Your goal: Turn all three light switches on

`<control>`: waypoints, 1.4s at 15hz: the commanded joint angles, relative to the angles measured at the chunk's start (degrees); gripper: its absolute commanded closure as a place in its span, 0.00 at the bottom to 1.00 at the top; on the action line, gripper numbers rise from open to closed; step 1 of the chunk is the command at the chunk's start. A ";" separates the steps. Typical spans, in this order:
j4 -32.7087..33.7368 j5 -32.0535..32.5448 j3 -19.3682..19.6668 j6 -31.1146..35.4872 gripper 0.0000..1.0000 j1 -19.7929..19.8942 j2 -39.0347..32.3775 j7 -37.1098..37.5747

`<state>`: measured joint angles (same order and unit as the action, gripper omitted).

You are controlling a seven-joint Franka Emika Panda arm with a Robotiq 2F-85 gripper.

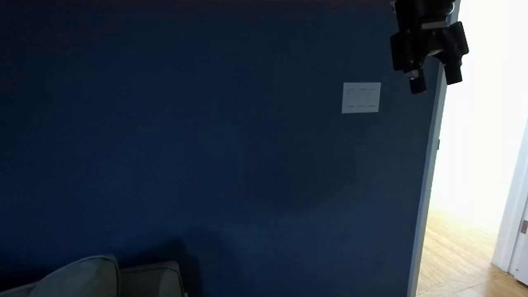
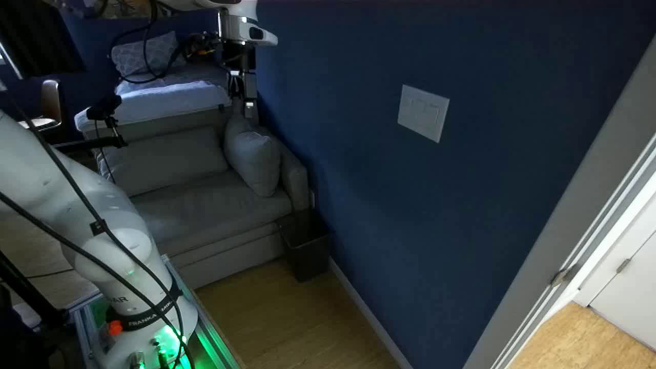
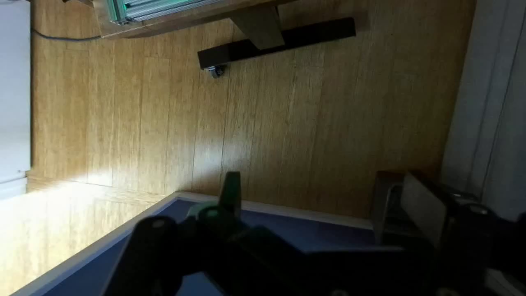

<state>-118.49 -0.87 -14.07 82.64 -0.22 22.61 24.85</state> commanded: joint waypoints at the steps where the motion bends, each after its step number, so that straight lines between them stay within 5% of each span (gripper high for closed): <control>1: 0.10 0.32 0.98 -0.08 0.00 -1.21 -0.16 0.36; 8: 0.56 0.40 1.47 0.41 0.00 -0.94 -0.32 -0.17; 16: 9.04 4.58 10.86 13.75 0.00 2.38 -2.64 -11.34; 18: 11.65 4.01 13.26 17.25 0.26 3.10 -4.67 -14.28; 21: 15.57 3.50 16.03 22.42 0.48 4.05 -8.88 -16.91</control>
<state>-108.41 3.00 0.02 101.81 3.12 19.18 10.62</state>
